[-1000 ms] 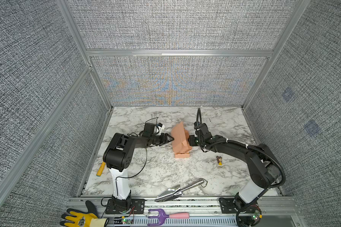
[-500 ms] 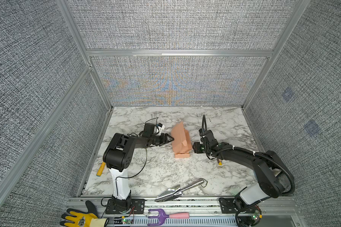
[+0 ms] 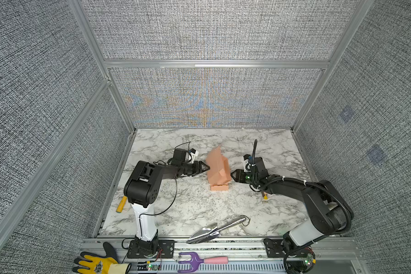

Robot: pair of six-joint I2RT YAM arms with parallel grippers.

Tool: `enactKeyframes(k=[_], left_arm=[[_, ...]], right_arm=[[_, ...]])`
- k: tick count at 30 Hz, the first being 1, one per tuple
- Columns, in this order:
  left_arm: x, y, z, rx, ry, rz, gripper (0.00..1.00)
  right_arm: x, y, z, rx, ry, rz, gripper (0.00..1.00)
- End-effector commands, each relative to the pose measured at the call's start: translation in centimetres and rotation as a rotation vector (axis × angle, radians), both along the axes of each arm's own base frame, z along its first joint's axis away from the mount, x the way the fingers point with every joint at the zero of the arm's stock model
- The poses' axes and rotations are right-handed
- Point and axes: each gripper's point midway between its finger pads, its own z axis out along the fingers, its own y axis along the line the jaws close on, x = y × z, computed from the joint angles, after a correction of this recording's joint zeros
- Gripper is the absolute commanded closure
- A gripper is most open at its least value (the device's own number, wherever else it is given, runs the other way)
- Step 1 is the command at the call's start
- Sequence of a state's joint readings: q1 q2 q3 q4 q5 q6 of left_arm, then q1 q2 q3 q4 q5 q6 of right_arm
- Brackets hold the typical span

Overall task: Assemble paper box
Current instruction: First fold the bottom flaps of a flat cardboard box at the center of the table.

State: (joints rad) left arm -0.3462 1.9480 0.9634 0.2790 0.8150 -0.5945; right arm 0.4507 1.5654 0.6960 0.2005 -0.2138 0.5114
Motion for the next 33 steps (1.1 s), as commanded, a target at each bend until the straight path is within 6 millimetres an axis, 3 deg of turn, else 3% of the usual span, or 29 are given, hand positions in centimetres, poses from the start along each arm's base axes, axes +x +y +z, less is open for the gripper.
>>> enactKeyframes(k=[1, 6, 14, 22, 31, 33], left_arm=[[0.0, -0.2, 0.5, -0.010, -0.019, -0.018, 0.36], [0.1, -0.2, 0.4, -0.011, -0.018, -0.019, 0.36], [0.0, -0.2, 0.3, -0.012, -0.015, -0.021, 0.37], [0.0, -0.3, 0.5, -0.020, -0.018, -0.024, 0.37], [0.1, -0.4, 0.3, -0.029, -0.013, -0.023, 0.37], [0.0, -0.4, 0.3, -0.029, -0.011, -0.024, 0.37]], right_arm=[[-0.3, -0.3, 0.3, -0.036, -0.033, 0.019, 0.47], [-0.2, -0.4, 0.0, -0.038, -0.017, -0.001, 0.48], [2.2, 1.4, 0.2, 0.070, -0.002, -0.017, 0.54], [4.9, -1.1, -0.5, -0.009, -0.011, -0.158, 0.67], [5.9, -0.3, -3.2, -0.107, 0.037, -0.120, 0.69], [6.8, 0.5, -2.5, -0.100, 0.017, -0.110, 0.69]])
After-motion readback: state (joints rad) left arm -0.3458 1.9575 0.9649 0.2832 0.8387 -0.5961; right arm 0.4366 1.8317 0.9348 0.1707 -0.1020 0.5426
